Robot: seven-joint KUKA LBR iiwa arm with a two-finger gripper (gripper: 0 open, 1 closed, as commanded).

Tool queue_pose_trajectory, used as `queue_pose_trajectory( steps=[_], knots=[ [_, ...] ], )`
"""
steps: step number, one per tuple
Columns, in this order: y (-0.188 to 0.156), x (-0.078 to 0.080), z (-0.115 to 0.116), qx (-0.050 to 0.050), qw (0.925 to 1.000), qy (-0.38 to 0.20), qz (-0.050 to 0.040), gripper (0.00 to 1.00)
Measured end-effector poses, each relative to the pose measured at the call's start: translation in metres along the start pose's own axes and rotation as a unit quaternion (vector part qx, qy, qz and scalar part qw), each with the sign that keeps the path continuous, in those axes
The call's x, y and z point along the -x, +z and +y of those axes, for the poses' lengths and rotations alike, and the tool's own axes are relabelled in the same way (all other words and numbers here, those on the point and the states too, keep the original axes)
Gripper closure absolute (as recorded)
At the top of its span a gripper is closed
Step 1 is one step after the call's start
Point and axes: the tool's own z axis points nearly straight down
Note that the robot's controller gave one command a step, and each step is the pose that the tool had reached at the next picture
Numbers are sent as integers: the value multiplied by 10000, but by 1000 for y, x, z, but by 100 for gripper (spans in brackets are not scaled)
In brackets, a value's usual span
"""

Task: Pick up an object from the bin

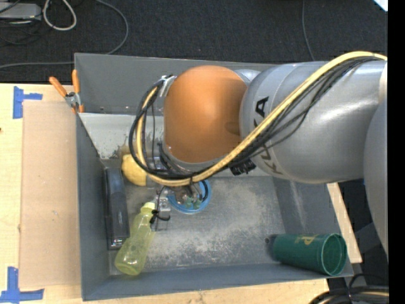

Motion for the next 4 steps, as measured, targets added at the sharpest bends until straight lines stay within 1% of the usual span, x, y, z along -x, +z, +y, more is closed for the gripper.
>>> queue_pose_trajectory(
  steps=[1, 2, 3, 4],
  knots=[
    [-5, 2, -2, 6, 10000, 32, -34, 0],
    [94, 17, -26, 4, 9958, -919, -30, 0],
    [90, 23, -27, 6, 9883, -1526, -38, 0],
    [131, 19, -19, 0, 9584, -2853, 21, 0]
  ],
)
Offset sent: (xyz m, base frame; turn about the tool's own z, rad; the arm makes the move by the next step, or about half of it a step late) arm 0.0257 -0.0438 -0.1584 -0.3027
